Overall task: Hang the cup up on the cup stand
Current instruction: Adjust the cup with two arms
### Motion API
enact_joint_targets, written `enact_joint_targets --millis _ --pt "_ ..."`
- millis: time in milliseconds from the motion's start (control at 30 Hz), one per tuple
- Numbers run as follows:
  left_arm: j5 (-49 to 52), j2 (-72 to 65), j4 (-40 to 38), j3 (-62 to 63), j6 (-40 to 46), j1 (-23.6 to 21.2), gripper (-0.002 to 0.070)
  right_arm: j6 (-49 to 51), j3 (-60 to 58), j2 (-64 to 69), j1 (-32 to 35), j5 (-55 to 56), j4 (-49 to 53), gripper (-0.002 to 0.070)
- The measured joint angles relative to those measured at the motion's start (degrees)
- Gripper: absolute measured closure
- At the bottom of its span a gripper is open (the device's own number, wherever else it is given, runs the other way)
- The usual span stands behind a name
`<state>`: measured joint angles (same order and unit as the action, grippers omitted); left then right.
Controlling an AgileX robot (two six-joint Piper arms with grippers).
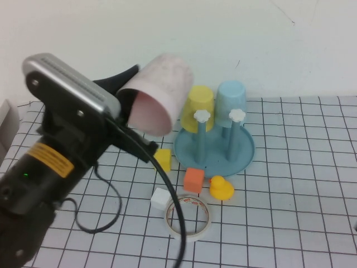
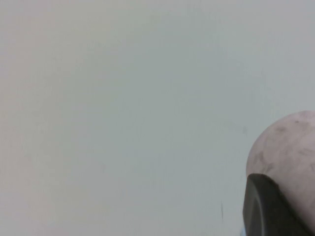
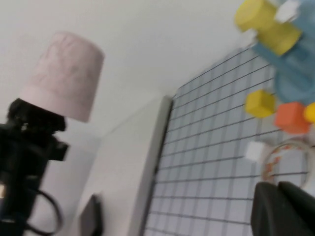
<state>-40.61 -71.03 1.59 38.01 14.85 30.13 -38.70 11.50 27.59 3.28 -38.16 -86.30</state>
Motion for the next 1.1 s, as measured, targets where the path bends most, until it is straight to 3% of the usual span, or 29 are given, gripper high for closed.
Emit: enact_joint_targets --millis 100,200,400,500,800,1100 --pt "-10.1 -3.4 4.9 0.0 -1.1 0.0 0.0664 -6.9 3.5 11.7 0.0 -6.5 -6.7 0.0668" --pt "-18.2 -6.8 7.5 0.0 -2.0 0.0 0.0664 -12.5 7.0 21.7 0.0 -14.0 -9.1 0.0584" --pt "-23.9 -10.5 9.0 0.0 -5.3 0.0 0.0664 -14.4 16.4 36.8 0.0 -24.5 -9.6 0.0158" --pt "-24.0 -11.0 9.8 0.0 -6.5 0.0 0.0664 -12.5 21.2 41.3 -0.1 -25.5 -9.7 0.0036" --pt "-24.4 -11.0 11.3 0.0 -6.8 0.0 0.0664 -8.0 32.7 45.0 -0.3 -24.1 -9.9 -0.0013" --pt "-24.4 -11.0 11.3 0.0 -7.2 0.0 0.0664 -7.8 33.7 45.2 -0.5 -19.6 -10.0 -0.0016"
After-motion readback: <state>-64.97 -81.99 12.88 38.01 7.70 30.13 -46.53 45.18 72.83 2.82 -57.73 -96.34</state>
